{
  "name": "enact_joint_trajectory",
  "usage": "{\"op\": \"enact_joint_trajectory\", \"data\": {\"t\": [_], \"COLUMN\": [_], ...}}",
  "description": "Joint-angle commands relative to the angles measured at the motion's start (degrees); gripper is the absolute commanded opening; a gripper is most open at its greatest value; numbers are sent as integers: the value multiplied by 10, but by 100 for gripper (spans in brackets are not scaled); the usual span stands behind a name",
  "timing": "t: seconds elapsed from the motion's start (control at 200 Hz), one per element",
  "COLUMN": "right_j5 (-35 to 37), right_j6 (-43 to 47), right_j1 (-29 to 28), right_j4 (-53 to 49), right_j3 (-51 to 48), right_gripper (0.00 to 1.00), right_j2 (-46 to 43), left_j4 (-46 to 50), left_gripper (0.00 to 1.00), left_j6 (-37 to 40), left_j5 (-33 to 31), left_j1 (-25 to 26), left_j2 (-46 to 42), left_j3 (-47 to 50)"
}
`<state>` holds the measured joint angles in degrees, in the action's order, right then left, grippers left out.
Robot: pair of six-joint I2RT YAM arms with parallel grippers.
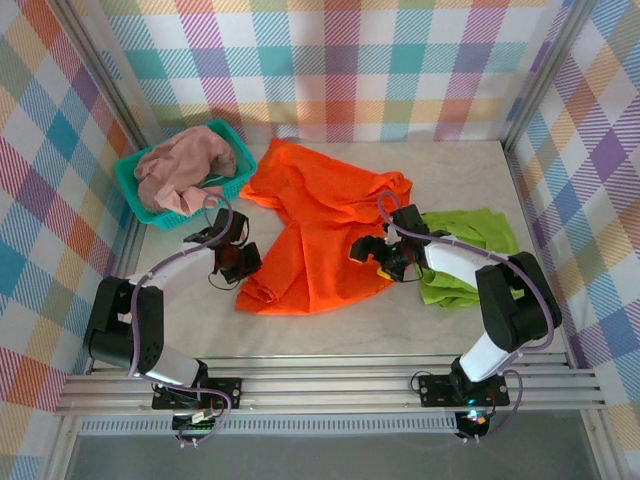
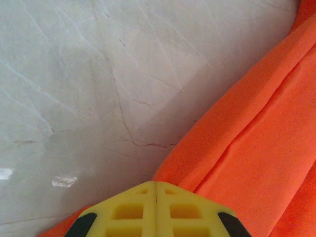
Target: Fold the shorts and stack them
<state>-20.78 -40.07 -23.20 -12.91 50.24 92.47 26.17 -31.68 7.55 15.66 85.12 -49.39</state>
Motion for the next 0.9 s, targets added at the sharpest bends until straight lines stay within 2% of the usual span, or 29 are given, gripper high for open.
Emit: {"op": "enact_joint_trajectory", "data": {"t": [0.0, 0.22, 0.455, 0.51, 0.62, 0.645, 0.745, 0.86, 0.895], "right_j5": [15, 24, 2, -14, -40, -42, -32, 16, 36], "right_j6": [-3, 0, -25, -29, -20, -16, -2, 25, 35], "right_j1": [0, 0, -1, -5, -20, -24, -28, -26, -26], "right_j4": [-7, -26, -34, -36, -61, -71, -103, -128, -135], "right_j3": [-6, -28, -89, -102, -101, -95, -63, 2, 28], "right_gripper": [93, 93, 93, 93, 94, 94, 95, 95, 100], "right_j2": [1, -15, -74, -91, -131, -142, -195, -225, -219], "left_j4": [43, 93, 99, 86, 73, 67, 58, 59, 59], "left_gripper": [0, 0, 0, 13, 57, 64, 80, 96, 100], "left_j6": [19, 68, 100, 99, 98, 96, 71, 48, 41], "left_j5": [-25, -77, -100, -87, -44, -36, -7, 18, 22], "left_j1": [0, -52, -119, -136, -149, -150, -146, -124, -111], "left_j2": [-20, -15, 88, 103, 98, 86, 26, -60, -82], "left_j3": [-48, -190, -307, -316, -323, -317, -279, -222, -202]}}
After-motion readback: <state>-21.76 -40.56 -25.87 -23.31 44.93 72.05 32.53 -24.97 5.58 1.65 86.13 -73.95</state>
